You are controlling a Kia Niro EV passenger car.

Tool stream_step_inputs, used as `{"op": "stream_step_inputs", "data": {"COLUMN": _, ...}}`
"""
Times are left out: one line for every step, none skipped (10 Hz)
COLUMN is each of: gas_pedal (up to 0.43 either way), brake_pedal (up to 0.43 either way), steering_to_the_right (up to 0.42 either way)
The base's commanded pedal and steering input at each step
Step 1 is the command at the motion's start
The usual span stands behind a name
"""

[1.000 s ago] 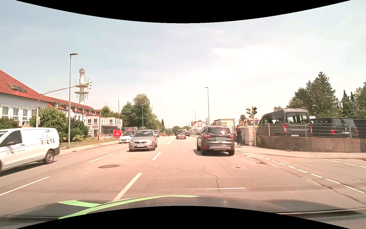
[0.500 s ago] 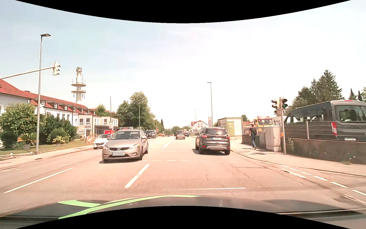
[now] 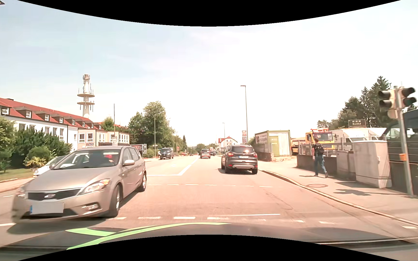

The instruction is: Follow the waypoints while adhering to traffic rules and regulations

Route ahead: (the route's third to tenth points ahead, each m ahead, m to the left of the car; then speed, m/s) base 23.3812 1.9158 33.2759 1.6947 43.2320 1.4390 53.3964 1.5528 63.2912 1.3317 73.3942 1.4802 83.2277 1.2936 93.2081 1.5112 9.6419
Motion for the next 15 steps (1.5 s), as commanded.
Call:
{"op": "stream_step_inputs", "data": {"gas_pedal": 0.157, "brake_pedal": 0.000, "steering_to_the_right": -0.001}}
{"op": "stream_step_inputs", "data": {"gas_pedal": 0.157, "brake_pedal": 0.000, "steering_to_the_right": -0.003}}
{"op": "stream_step_inputs", "data": {"gas_pedal": 0.157, "brake_pedal": 0.000, "steering_to_the_right": -0.005}}
{"op": "stream_step_inputs", "data": {"gas_pedal": 0.169, "brake_pedal": 0.000, "steering_to_the_right": -0.005}}
{"op": "stream_step_inputs", "data": {"gas_pedal": 0.169, "brake_pedal": 0.000, "steering_to_the_right": -0.005}}
{"op": "stream_step_inputs", "data": {"gas_pedal": 0.169, "brake_pedal": 0.000, "steering_to_the_right": -0.006}}
{"op": "stream_step_inputs", "data": {"gas_pedal": 0.169, "brake_pedal": 0.000, "steering_to_the_right": -0.006}}
{"op": "stream_step_inputs", "data": {"gas_pedal": 0.169, "brake_pedal": 0.000, "steering_to_the_right": -0.006}}
{"op": "stream_step_inputs", "data": {"gas_pedal": 0.169, "brake_pedal": 0.000, "steering_to_the_right": -0.006}}
{"op": "stream_step_inputs", "data": {"gas_pedal": 0.169, "brake_pedal": 0.000, "steering_to_the_right": -0.006}}
{"op": "stream_step_inputs", "data": {"gas_pedal": 0.169, "brake_pedal": 0.000, "steering_to_the_right": -0.006}}
{"op": "stream_step_inputs", "data": {"gas_pedal": 0.169, "brake_pedal": 0.000, "steering_to_the_right": -0.006}}
{"op": "stream_step_inputs", "data": {"gas_pedal": 0.169, "brake_pedal": 0.000, "steering_to_the_right": -0.006}}
{"op": "stream_step_inputs", "data": {"gas_pedal": 0.169, "brake_pedal": 0.000, "steering_to_the_right": -0.006}}
{"op": "stream_step_inputs", "data": {"gas_pedal": 0.169, "brake_pedal": 0.000, "steering_to_the_right": -0.006}}
